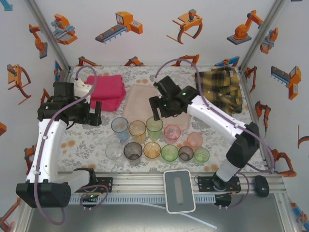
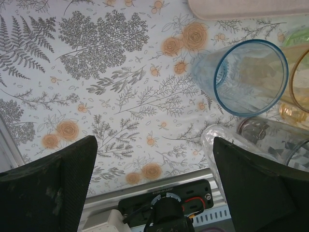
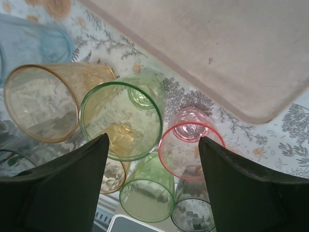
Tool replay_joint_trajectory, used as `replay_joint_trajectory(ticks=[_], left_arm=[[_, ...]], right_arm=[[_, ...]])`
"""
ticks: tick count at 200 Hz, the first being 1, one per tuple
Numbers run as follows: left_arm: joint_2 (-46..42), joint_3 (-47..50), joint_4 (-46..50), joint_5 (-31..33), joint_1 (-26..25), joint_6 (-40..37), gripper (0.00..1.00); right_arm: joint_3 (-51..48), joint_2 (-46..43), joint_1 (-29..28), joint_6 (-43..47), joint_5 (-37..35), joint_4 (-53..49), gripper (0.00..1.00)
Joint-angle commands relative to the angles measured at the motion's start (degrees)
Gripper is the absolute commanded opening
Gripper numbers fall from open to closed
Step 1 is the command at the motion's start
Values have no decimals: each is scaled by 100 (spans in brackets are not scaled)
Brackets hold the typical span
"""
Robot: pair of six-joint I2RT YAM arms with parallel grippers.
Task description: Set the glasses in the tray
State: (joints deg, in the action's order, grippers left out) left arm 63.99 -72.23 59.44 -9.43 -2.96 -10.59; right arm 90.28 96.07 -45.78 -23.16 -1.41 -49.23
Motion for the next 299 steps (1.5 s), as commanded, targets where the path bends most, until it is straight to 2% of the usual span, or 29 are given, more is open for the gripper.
replay_joint_trajectory(ticks=[1,65,109,136,185,220,282,299], left_arm=[[-126,-132,182,-184,15,144,97],[-237,26,179,-373,88,232,97],[-233,87,127,-485,118,285,97],[-220,57,128,-491,129,285,97],[-221,73,125,-531,160,317,97],[-228,103,121,-560,188,328,97],[-212,86,121,-605,226,355,97],[-213,101,129,-624,235,364,97]], right_arm=[[145,136,-1,-129,-376,-290,65],[-33,253,-2,-273,-396,-296,56],[-67,392,-1,-258,-400,-151,55],[21,629,-1,-242,-408,-157,43],[-11,687,-1,-242,-582,-88,39],[-82,688,-6,-218,-746,-22,30],[-119,695,3,-170,-745,60,22],[-122,685,3,-130,-738,65,15]])
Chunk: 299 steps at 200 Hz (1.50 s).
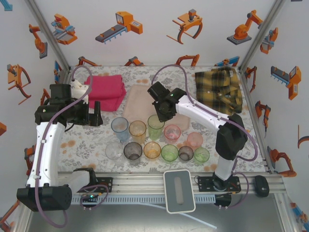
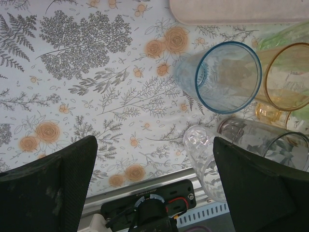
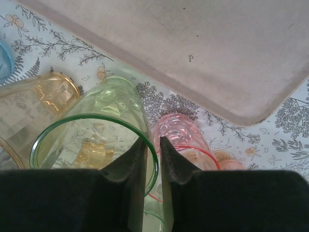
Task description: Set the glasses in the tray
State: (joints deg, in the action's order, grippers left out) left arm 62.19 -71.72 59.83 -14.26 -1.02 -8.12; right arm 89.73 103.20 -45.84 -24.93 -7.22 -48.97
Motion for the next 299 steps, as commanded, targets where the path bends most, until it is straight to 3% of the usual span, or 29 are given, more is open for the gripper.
replay_joint_trajectory(ticks=[1,19,73,299], left_arm=[[-33,52,90,-144,40,113,97],[-39,36,83,-158,48,118,97],[-26,-5,97,-173,66,128,97],[-69,-70,152,-298,216,125,97]], right_arm=[[-64,-32,12,53,-157,42,15],[-48,-39,7,83,-148,45,8],[83,-56,14,151,-145,-6,0],[957,-501,386,345,91,-438,0]])
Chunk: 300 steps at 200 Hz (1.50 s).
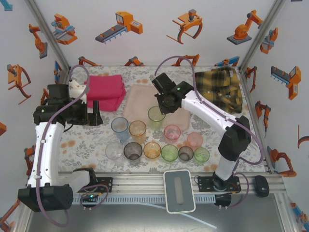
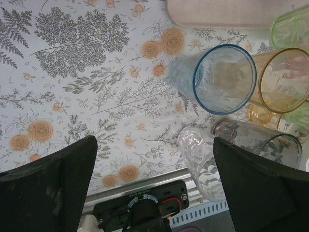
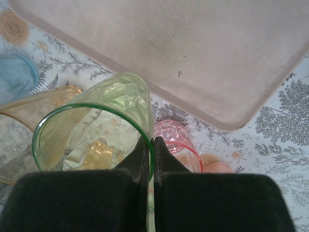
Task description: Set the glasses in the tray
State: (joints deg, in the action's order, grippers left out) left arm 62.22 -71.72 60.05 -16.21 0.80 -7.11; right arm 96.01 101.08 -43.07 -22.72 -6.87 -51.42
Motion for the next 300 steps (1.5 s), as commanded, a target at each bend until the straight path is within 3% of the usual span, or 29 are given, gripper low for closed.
replay_joint_trajectory(ticks=[1,65,132,191,300], left_arm=[[-70,-70,130,-103,34,25,97],[-147,-15,132,-104,35,-8,97],[-108,-8,133,-177,36,1,97],[-52,15,130,-196,34,13,97],[-32,-9,140,-200,68,18,97]], right_arm=[[339,-290,111,130,51,-198,0],[624,-716,795,419,-170,-623,0],[-358,-1522,1677,556,-275,-538,0],[-1282,-1666,1933,418,-165,10,0],[-1905,-1279,2033,329,-217,744,0]])
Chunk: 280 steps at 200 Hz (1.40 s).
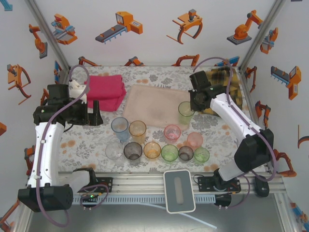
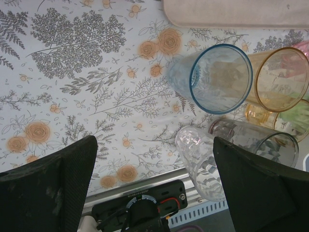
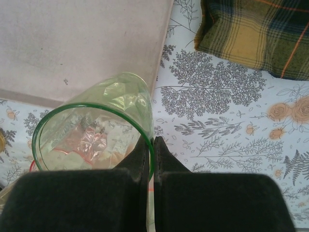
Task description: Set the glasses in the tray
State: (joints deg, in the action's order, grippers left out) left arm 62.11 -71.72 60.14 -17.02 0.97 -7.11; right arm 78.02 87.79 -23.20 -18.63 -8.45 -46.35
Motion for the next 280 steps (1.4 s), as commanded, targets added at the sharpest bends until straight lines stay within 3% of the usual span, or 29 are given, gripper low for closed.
replay_joint_trajectory(ticks=[1,128,175,249,280], left_arm=[[-18,-9,131,-118,47,22,97],[-23,38,130,-162,69,29,97],[-40,50,146,-244,71,-3,97],[-36,27,148,-290,85,5,97],[-28,-8,155,-276,79,-5,97]], right_arm=[[-109,52,45,-79,-65,234,0],[-507,105,51,-153,54,514,2],[-481,111,52,-130,115,460,13],[-301,119,53,-49,120,266,40],[-109,82,52,42,11,89,45]])
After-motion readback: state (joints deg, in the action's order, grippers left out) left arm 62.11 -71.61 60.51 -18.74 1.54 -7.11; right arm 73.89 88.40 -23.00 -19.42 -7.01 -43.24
